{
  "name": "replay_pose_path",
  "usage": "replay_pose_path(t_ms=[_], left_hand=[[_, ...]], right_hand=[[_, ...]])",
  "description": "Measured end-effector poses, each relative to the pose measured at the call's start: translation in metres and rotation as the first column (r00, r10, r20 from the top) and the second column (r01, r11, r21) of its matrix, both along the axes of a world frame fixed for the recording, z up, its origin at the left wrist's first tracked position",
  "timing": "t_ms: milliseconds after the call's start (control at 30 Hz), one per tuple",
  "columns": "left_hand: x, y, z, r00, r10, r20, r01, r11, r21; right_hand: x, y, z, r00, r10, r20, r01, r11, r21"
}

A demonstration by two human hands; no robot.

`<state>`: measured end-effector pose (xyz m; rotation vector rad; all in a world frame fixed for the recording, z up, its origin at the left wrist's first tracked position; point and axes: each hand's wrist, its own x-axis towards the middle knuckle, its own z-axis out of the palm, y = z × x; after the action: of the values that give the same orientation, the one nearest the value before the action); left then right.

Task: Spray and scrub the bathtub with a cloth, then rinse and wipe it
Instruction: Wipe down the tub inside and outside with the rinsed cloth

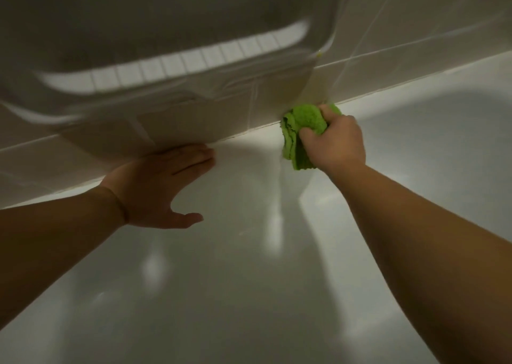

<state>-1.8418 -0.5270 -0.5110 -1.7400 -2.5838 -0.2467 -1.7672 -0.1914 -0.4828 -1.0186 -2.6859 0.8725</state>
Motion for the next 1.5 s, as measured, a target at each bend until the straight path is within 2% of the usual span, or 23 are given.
replay_pose_path(t_ms=[100, 200, 267, 367, 467, 600, 700, 767, 833, 900, 967, 1067, 1133, 1167, 1233, 1300, 1367, 1500], left_hand=[[0.001, 0.002, -0.001, 1.000, 0.012, 0.002, -0.012, 1.000, -0.004], [0.002, 0.003, 0.000, 0.999, 0.037, 0.013, -0.037, 0.999, 0.014], [0.004, 0.002, 0.000, 0.999, 0.051, 0.017, -0.051, 0.998, 0.024], [0.005, 0.005, 0.001, 0.996, 0.080, 0.045, -0.081, 0.997, 0.015], [0.010, 0.010, 0.005, 0.995, 0.096, 0.006, -0.096, 0.995, -0.014], [0.041, 0.026, 0.003, 0.963, 0.266, 0.051, -0.267, 0.964, 0.010], [0.074, 0.048, 0.008, 0.881, 0.456, 0.126, -0.464, 0.885, 0.038], [0.094, 0.059, 0.024, 0.747, 0.597, 0.294, -0.622, 0.783, -0.011], [0.112, 0.063, 0.042, 0.617, 0.658, 0.431, -0.736, 0.677, 0.019], [0.126, 0.059, 0.063, 0.571, 0.667, 0.478, -0.786, 0.613, 0.082], [0.135, 0.052, 0.088, 0.558, 0.668, 0.492, -0.802, 0.587, 0.113], [0.138, 0.039, 0.127, 0.600, 0.657, 0.455, -0.785, 0.593, 0.179], [0.134, 0.031, 0.155, 0.668, 0.637, 0.384, -0.740, 0.625, 0.251], [0.131, 0.028, 0.169, 0.700, 0.629, 0.338, -0.714, 0.639, 0.288], [0.123, 0.022, 0.195, 0.752, 0.622, 0.217, -0.651, 0.650, 0.392], [0.116, 0.014, 0.214, 0.770, 0.637, 0.040, -0.570, 0.658, 0.493], [0.114, 0.004, 0.225, 0.750, 0.658, -0.075, -0.540, 0.673, 0.505], [0.107, -0.025, 0.236, 0.744, 0.659, -0.111, -0.551, 0.699, 0.455]], right_hand=[[0.000, -0.022, 0.002, 1.000, 0.023, 0.008, -0.023, 1.000, 0.006], [0.005, -0.055, -0.004, 0.980, 0.197, 0.033, -0.196, 0.980, -0.026], [0.009, -0.070, -0.008, 0.952, 0.305, 0.003, -0.305, 0.952, 0.027], [0.011, -0.074, -0.016, 0.938, 0.344, -0.038, -0.341, 0.937, 0.076], [0.011, -0.067, -0.017, 0.926, 0.371, -0.066, -0.366, 0.927, 0.077], [0.011, -0.061, -0.005, 0.912, 0.404, 0.065, -0.405, 0.914, 0.000], [0.009, -0.059, 0.009, 0.892, 0.436, 0.117, -0.431, 0.900, -0.068], [0.016, -0.056, 0.020, 0.876, 0.462, 0.141, -0.446, 0.885, -0.133], [0.038, -0.052, 0.032, 0.865, 0.483, 0.138, -0.457, 0.870, -0.185], [0.068, -0.050, 0.042, 0.864, 0.492, 0.103, -0.467, 0.861, -0.202], [0.090, -0.050, 0.056, 0.881, 0.472, 0.026, -0.458, 0.866, -0.201], [0.094, -0.051, 0.086, 0.902, 0.409, -0.139, -0.428, 0.889, -0.160], [0.086, -0.053, 0.110, 0.890, 0.393, -0.230, -0.426, 0.897, -0.116], [0.080, -0.055, 0.123, 0.881, 0.395, -0.261, -0.426, 0.902, -0.072], [0.067, -0.058, 0.143, 0.861, 0.419, -0.290, -0.404, 0.908, 0.111], [0.051, -0.061, 0.157, 0.851, 0.451, -0.269, -0.373, 0.880, 0.294], [0.036, -0.064, 0.164, 0.851, 0.482, -0.211, -0.387, 0.845, 0.368], [0.014, -0.070, 0.166, 0.850, 0.527, -0.023, -0.473, 0.781, 0.407]])
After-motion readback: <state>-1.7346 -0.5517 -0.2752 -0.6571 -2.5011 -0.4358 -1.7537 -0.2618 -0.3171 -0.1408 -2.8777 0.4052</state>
